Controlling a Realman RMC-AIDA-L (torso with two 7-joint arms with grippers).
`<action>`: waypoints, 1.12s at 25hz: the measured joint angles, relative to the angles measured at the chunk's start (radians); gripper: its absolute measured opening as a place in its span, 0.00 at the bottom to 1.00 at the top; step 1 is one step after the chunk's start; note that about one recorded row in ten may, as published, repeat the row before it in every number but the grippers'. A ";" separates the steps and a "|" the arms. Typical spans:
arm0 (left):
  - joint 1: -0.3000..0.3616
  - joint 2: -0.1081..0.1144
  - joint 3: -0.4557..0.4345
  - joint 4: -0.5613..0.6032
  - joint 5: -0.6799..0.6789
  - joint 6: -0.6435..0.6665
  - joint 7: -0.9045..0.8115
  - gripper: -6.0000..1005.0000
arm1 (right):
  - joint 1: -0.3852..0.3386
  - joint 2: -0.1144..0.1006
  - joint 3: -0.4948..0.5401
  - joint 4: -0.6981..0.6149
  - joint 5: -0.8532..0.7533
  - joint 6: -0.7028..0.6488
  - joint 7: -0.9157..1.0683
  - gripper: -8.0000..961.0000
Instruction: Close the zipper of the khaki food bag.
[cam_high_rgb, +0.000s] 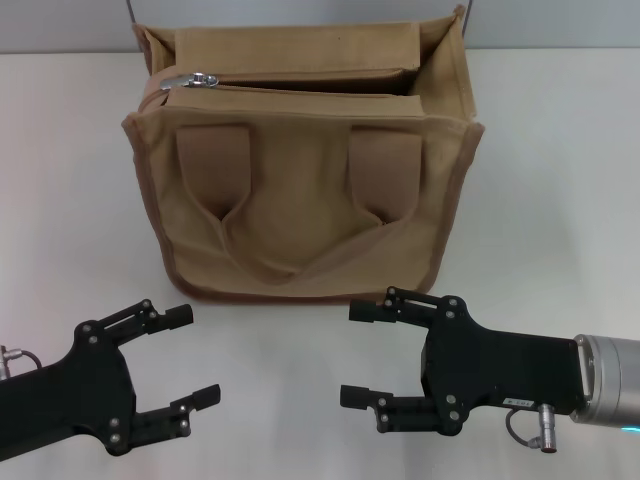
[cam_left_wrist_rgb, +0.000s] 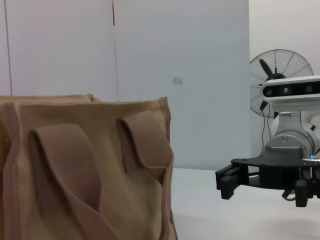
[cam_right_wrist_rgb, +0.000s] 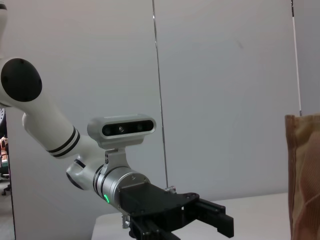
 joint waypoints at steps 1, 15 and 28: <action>-0.002 -0.001 0.001 0.000 0.004 -0.002 -0.001 0.80 | -0.001 0.001 0.000 0.000 0.003 0.000 0.000 0.82; -0.010 -0.009 -0.052 -0.009 -0.012 0.004 -0.010 0.78 | 0.017 0.004 0.003 -0.007 0.009 0.002 0.016 0.81; -0.051 -0.014 -0.470 -0.213 -0.227 -0.069 -0.014 0.76 | 0.026 0.004 0.018 -0.007 0.010 0.003 0.029 0.81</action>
